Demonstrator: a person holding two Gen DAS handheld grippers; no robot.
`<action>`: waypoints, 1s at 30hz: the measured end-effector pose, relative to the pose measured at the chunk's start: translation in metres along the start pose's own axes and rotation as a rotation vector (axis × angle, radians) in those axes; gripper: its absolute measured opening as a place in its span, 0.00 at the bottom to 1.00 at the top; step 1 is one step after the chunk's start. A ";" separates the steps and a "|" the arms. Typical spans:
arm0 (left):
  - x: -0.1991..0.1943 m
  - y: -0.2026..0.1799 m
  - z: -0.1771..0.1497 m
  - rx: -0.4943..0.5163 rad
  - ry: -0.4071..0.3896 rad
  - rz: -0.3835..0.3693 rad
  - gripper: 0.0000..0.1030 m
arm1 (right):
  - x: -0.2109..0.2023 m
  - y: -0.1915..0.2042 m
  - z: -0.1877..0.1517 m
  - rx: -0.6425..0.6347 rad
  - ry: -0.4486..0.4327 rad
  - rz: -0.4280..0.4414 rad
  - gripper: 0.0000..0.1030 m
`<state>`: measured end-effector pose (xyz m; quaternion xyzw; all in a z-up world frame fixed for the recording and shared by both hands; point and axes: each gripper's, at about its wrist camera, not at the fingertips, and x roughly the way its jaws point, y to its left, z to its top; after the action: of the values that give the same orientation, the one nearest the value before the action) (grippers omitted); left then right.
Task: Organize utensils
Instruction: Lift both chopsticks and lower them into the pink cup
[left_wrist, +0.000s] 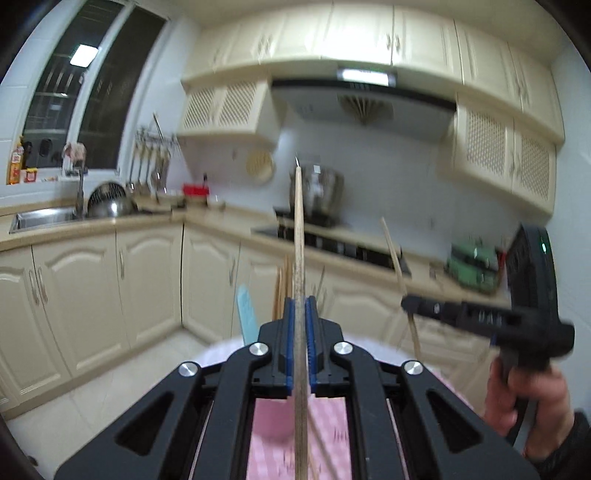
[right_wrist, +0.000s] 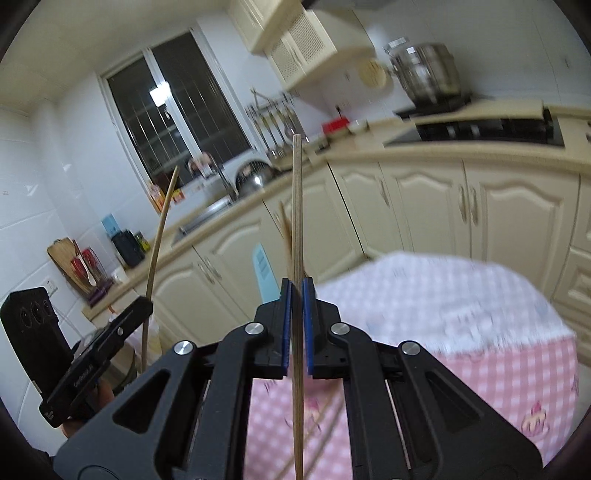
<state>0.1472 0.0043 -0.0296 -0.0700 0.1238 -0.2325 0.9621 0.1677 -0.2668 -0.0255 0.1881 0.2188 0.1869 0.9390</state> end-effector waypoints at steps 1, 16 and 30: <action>0.001 0.000 0.005 -0.002 -0.022 -0.003 0.05 | 0.002 0.004 0.006 -0.009 -0.018 0.005 0.06; 0.068 0.011 0.037 -0.087 -0.172 -0.084 0.05 | 0.054 0.027 0.053 -0.061 -0.162 0.017 0.06; 0.121 0.035 0.011 -0.125 -0.143 -0.075 0.05 | 0.102 0.019 0.041 -0.053 -0.157 0.015 0.06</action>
<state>0.2696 -0.0205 -0.0507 -0.1510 0.0661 -0.2547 0.9529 0.2672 -0.2173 -0.0172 0.1790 0.1378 0.1844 0.9565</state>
